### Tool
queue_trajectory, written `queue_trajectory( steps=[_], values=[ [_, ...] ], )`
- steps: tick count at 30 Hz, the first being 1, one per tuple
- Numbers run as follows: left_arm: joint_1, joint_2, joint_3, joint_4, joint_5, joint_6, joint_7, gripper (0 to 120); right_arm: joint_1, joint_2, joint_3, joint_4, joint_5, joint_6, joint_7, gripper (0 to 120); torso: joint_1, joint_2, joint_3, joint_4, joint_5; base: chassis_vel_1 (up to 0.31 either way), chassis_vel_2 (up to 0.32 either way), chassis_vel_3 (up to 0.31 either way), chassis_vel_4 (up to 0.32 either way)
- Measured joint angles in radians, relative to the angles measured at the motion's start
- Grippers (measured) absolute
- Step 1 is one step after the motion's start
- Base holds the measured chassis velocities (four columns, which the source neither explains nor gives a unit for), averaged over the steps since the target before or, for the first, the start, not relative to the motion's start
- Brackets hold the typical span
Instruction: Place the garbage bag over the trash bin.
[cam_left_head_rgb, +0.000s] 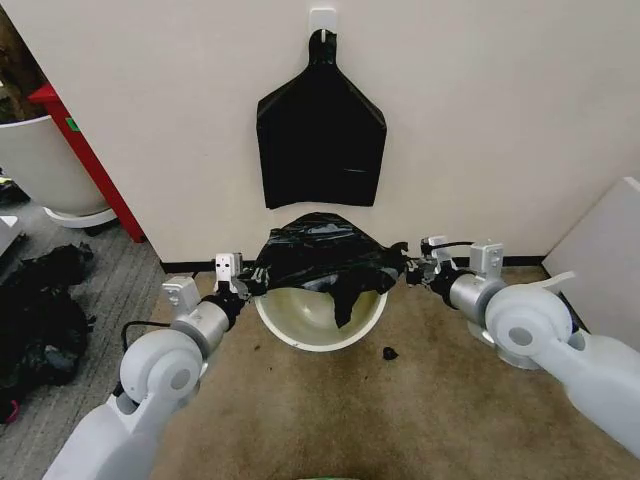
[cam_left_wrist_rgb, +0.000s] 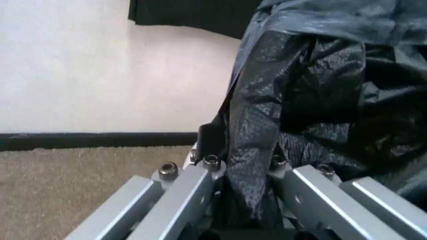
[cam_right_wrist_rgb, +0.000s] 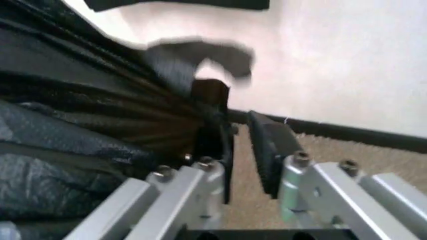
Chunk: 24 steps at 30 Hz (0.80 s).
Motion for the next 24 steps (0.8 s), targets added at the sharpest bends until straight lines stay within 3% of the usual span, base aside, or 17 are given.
queue_trajectory(
  steps=[18, 24],
  values=[
    [-0.041, -0.024, -0.003, 0.090, 0.002, -0.021, -0.053, 1, -0.157, -0.090, 0.267, 0.189, 0.233, -0.002, 0.157, 84, 0.000, 0.000, 0.000, -0.0002, 0.0000, 0.000, 0.000, 0.000, 0.000],
    [-0.053, -0.030, 0.003, 0.100, 0.000, -0.059, -0.081, 1, -0.159, -0.066, 0.302, 0.272, 0.359, 0.054, 0.273, 99, 0.000, 0.000, 0.000, -0.0003, -0.0001, 0.000, 0.000, 0.000, 0.000]
  ],
)
